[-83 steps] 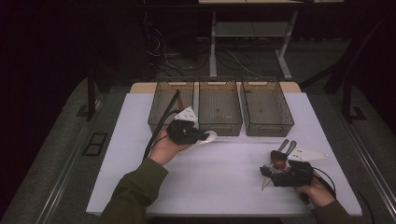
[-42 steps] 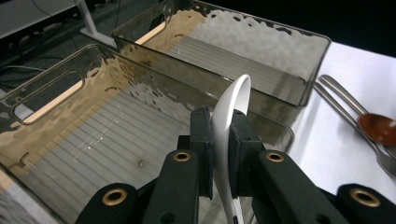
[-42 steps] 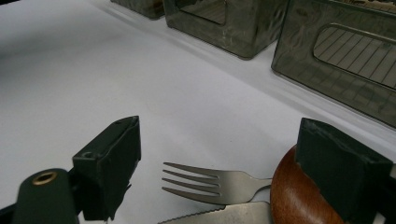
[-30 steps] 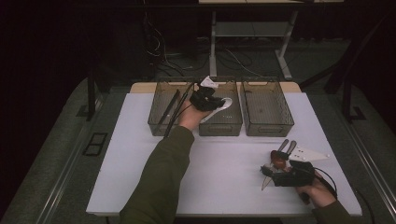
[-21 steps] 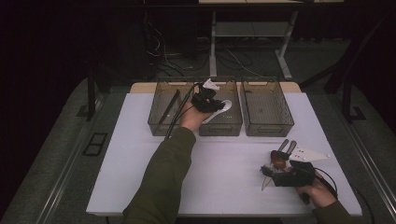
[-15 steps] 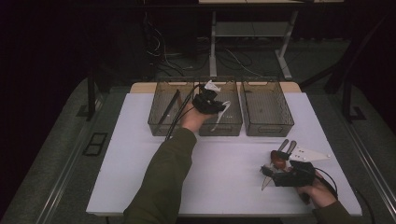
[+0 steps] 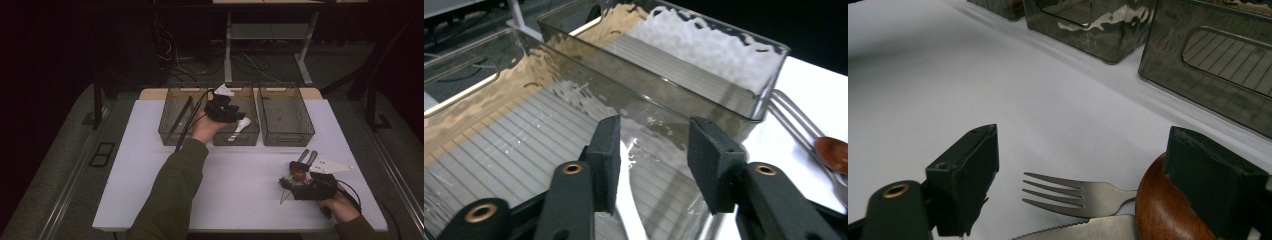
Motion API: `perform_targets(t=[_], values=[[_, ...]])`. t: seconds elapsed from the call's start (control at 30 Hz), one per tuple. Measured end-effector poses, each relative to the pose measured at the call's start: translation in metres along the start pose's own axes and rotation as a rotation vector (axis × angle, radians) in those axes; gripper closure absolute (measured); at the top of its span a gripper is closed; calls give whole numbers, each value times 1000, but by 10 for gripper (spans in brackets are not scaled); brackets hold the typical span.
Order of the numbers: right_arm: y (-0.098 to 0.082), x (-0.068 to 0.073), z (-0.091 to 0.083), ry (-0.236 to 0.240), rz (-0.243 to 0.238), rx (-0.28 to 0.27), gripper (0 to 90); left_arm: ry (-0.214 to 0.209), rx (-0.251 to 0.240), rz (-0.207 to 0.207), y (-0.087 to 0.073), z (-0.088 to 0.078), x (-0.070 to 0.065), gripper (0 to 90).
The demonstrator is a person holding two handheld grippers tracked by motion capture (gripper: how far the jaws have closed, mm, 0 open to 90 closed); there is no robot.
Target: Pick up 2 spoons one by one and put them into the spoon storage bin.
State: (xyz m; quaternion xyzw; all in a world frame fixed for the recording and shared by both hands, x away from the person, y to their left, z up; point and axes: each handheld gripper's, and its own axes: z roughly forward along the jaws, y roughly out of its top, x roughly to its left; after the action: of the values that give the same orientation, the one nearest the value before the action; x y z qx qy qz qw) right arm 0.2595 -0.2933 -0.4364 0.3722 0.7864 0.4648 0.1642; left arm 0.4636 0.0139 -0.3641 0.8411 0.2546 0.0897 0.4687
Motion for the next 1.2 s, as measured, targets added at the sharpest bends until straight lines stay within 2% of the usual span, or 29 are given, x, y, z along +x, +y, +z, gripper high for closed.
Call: perform_targets(t=[0.07,0.13,0.2,0.27,0.4,0.47,0.6,0.73,0.83,0.97,1.2], values=[[0,0,0,-1,2,2,143,0,-13,-7,-1,-6,-4,532],[0,0,0,-1,1,4,143,-6,-20,10,-3,-12,-6,514],[0,0,0,-1,2,4,143,-5,-26,-3,-7,-17,-10,495],[0,0,0,-1,1,6,143,-10,-15,21,-12,-24,-12,479],[0,0,0,0,-2,8,143,-18,-24,31,-22,-38,-16,443],[0,0,1,-1,-4,7,143,-28,-33,14,-28,-45,-19,430],[0,0,1,-3,-4,9,143,-54,-43,6,-41,-57,-25,413],[0,0,1,-4,-4,10,143,-66,-23,24,-54,-70,-31,383],[0,0,0,-2,-4,10,143,-82,-36,-1,-66,-80,-35,357],[0,0,0,-6,5,4,143,-77,-42,-7,-84,-93,-41,331],[1,-2,-1,-11,16,5,143,-38,-37,-16,-115,-115,-49,264]])
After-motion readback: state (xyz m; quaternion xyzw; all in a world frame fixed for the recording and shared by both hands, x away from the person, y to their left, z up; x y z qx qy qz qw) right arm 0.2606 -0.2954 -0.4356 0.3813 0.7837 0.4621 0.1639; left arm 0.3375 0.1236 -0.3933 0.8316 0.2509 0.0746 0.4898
